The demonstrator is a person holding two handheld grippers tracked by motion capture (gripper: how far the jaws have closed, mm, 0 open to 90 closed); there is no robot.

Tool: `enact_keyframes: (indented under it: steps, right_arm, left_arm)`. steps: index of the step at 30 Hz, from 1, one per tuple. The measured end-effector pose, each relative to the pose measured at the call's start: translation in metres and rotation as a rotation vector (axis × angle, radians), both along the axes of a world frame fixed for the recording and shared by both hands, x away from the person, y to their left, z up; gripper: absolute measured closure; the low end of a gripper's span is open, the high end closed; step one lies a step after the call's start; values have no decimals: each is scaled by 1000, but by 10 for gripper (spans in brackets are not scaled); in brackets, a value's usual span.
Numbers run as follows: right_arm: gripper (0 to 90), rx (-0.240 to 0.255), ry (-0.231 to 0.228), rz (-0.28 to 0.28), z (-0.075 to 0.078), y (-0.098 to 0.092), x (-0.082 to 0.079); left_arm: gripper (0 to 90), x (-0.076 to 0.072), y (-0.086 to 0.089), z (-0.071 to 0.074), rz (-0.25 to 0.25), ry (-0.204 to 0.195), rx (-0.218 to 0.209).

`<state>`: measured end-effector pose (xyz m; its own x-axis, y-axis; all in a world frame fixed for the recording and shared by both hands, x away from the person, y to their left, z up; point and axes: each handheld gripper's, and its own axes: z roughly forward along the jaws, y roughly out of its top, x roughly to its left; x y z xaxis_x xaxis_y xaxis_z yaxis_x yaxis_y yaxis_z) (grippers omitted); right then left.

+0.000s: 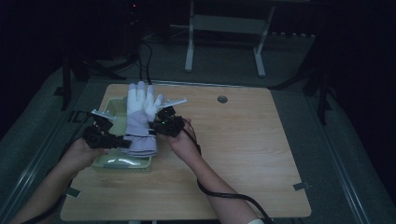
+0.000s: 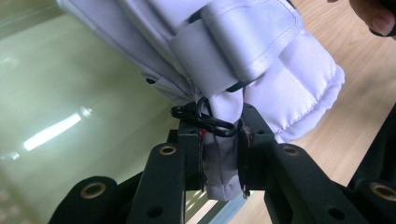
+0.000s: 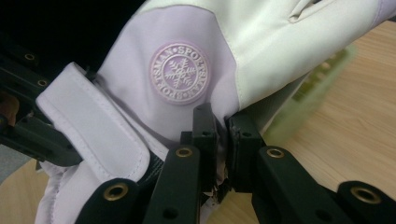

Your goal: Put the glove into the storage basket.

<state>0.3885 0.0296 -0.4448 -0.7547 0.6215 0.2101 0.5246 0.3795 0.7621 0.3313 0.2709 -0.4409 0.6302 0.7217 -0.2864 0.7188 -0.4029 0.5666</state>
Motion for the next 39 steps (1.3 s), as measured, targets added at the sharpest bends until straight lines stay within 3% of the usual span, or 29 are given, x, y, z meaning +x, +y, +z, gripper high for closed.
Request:
enact_keyframes:
  steps: [3,5,7,10,11,12,13,14,15,20,26,28,30,31,32,35,37,38,39]
  right_arm:
    - [837,-16,-6,9,-4,16,0]
    - [839,-25,33,17,-12,27,6]
    - [839,-34,34,19,-15,31,6]
    - [838,-73,44,25,-24,41,7]
    - [838,-90,79,28,-32,46,11]
    - [838,-90,79,28,-32,46,11]
    - [835,-125,115,35,-39,52,15]
    - [835,-125,115,35,-39,52,15]
    - [818,-162,134,48,-46,56,16]
    - [768,-167,172,41,-54,56,20]
    - [633,-199,156,53,-56,58,19]
    - [600,-212,130,38,-53,57,17]
    - [571,-205,116,39,-51,55,18]
    - [539,-190,101,40,-46,52,18]
    - [539,-190,101,40,-46,52,18]
    - [452,-172,97,48,-39,49,18]
    - [409,-159,90,53,-36,48,17]
    - [409,-159,90,53,-36,48,17]
    - [359,-147,89,57,-33,46,16]
  left_arm:
    - [751,0,13,-7,10,-2,-9]
    - [750,3,24,-18,13,23,-19]
    - [751,4,26,-22,16,30,-15]
    - [751,8,31,-35,29,73,-8]
    - [750,10,32,-44,33,107,-10]
    - [749,10,32,-44,33,107,-10]
    - [748,11,34,-50,40,134,-8]
    - [748,11,33,-53,46,143,-7]
    - [747,12,34,-59,54,161,4]
    - [738,11,35,-63,74,173,7]
    - [657,11,34,-71,86,207,50]
    - [604,10,34,-72,103,194,59]
    - [545,8,36,-71,126,164,38]
    - [457,7,37,-70,134,146,28]
    - [457,6,38,-68,142,120,20]
    - [268,4,39,-61,169,65,14]
    - [246,1,41,-54,203,7,6]
    - [215,1,41,-54,203,7,6]
    - [183,-2,42,-49,230,-38,-14]
